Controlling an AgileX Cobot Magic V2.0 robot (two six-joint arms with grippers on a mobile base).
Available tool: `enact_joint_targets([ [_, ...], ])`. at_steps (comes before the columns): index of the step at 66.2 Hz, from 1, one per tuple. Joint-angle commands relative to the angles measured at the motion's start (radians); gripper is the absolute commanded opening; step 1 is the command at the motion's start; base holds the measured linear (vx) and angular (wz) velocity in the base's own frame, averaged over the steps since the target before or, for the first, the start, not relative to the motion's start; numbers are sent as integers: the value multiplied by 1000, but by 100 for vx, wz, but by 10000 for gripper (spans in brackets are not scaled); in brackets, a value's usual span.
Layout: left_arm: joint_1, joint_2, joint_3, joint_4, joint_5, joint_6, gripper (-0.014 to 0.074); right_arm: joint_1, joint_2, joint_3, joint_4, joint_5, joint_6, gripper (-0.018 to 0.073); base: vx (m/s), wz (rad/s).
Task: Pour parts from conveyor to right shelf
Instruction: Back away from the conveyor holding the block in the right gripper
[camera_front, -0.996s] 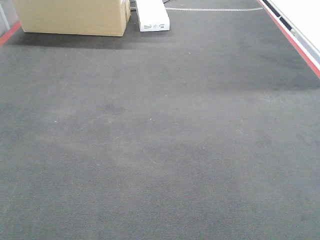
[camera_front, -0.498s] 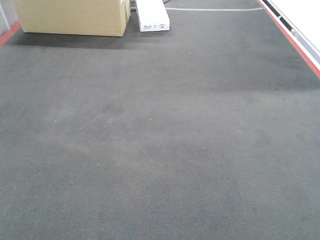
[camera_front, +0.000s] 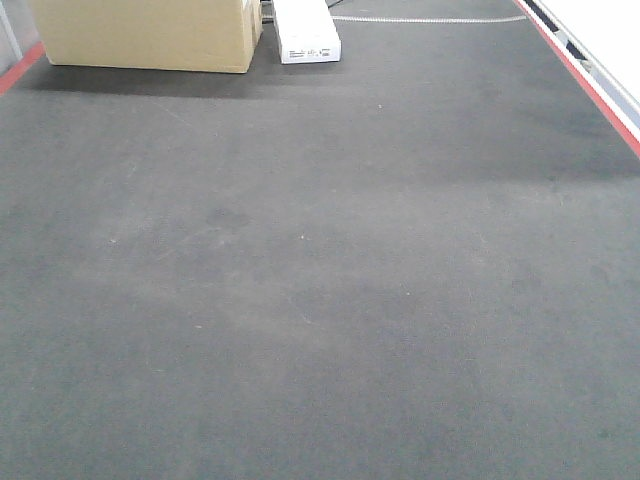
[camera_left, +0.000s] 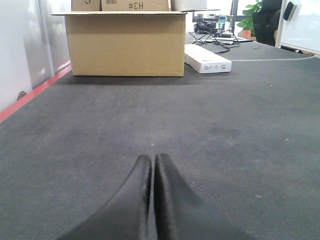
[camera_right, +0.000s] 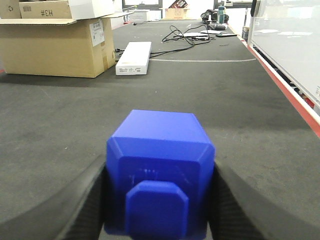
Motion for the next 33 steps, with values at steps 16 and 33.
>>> enact_joint_targets([
  [16,-5,21,-20,-6,-74,-8,-6,2,11,-26,-19,-90,-6,-4,-9,3],
  [33,-5,21,-20,-6,-74,-8,-6,2,11,-26,-19,-89,-6,-4,-32,1],
])
